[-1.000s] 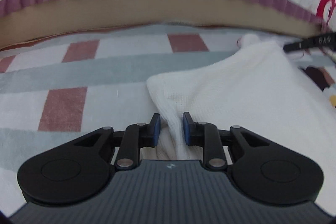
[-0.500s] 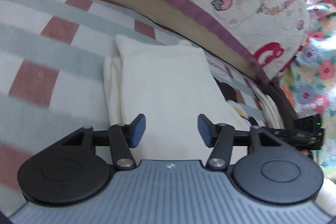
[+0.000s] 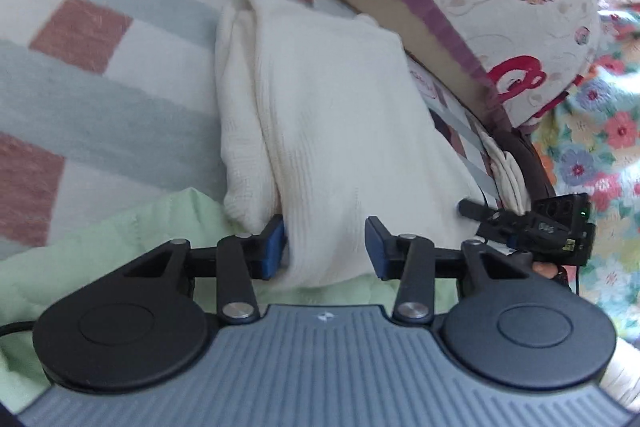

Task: Fold clothes

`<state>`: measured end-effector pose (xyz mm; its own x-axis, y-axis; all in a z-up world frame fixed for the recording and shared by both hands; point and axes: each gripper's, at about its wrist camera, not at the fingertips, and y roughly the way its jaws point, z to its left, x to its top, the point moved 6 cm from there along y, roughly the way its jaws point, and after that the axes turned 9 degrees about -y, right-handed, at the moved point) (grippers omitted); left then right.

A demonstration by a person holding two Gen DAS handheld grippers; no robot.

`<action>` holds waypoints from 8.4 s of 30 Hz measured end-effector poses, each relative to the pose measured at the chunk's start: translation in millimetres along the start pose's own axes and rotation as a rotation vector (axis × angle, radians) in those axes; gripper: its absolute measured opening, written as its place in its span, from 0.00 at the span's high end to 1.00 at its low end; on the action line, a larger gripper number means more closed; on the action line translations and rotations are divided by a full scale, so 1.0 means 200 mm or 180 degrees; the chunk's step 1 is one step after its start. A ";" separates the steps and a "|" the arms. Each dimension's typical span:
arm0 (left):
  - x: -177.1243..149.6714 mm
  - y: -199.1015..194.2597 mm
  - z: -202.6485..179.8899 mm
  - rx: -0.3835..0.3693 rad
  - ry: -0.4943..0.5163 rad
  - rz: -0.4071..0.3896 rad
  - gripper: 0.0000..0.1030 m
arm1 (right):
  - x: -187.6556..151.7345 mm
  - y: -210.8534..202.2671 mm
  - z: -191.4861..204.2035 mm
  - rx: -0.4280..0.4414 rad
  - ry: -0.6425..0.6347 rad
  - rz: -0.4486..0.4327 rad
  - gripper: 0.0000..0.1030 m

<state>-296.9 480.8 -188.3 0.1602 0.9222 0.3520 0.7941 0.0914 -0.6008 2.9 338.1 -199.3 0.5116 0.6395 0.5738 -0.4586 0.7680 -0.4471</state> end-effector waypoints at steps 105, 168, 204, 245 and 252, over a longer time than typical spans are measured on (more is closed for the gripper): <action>-0.40 -0.28 -0.63 0.0728 0.2701 0.0106 0.80 | -0.23 -0.13 1.00 -0.0725 -0.4092 0.1264 0.81; 0.50 -0.03 0.02 0.0119 0.0125 -0.0693 0.43 | 0.38 0.04 -0.07 -0.1586 -0.0187 -0.0379 0.58; 0.40 0.06 -0.10 0.1407 0.0960 -0.1183 0.71 | 0.55 0.21 -0.11 -0.1785 -0.0561 -0.0732 0.75; 0.21 -0.03 0.12 0.0853 -0.1001 -0.0692 0.57 | 0.29 0.13 0.07 -0.2067 -0.1512 -0.0450 0.85; 0.07 -0.03 0.11 0.0345 -0.1550 -0.0381 0.45 | 0.39 -0.18 0.03 -0.2522 0.0059 -0.0823 0.30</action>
<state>-312.2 502.2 -195.8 -0.2404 0.9686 0.0633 0.7207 0.2218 -0.6568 54.6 359.4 -134.5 0.5457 0.4348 0.7164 0.3186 0.6830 -0.6572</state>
